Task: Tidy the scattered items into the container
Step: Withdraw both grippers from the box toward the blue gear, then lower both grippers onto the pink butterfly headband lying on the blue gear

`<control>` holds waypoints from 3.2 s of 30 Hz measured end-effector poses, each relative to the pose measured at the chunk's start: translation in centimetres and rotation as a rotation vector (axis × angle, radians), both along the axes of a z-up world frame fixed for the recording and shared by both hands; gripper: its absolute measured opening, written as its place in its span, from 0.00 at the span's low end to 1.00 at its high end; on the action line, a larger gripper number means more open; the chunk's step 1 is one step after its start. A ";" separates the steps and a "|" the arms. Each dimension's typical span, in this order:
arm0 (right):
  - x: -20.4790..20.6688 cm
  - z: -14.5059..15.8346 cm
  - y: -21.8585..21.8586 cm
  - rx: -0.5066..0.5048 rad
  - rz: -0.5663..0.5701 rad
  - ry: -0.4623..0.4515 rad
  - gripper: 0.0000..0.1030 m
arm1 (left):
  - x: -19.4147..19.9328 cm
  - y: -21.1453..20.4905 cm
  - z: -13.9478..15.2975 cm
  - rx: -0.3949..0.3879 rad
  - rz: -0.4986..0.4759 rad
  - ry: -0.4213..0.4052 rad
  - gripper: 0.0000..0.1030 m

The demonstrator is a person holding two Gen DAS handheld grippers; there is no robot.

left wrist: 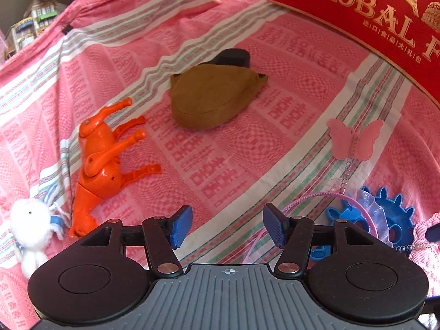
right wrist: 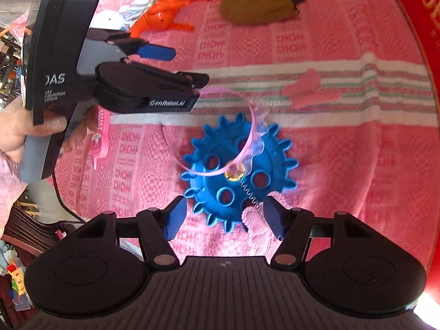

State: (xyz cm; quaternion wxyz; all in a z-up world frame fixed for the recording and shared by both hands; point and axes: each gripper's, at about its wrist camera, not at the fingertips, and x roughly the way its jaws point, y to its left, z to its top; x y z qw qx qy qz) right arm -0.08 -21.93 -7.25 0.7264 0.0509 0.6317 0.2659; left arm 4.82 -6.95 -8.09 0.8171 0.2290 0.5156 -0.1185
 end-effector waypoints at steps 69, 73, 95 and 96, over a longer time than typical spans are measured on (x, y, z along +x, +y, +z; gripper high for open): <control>-0.7 -1.7 -4.4 -0.053 -0.198 -0.088 0.58 | -6.8 0.9 -0.7 -0.301 0.201 0.185 0.48; -0.8 -1.9 -4.0 -0.096 -0.167 -0.111 0.53 | -7.1 1.1 -0.7 -0.343 0.221 0.191 0.27; 0.6 -1.9 -3.9 -0.157 -0.175 -0.226 0.14 | -5.8 -1.8 0.7 -0.367 0.162 0.137 0.06; 0.8 -2.0 -4.0 -0.155 -0.179 -0.226 0.14 | -5.5 -2.0 0.7 -0.374 0.159 0.140 0.06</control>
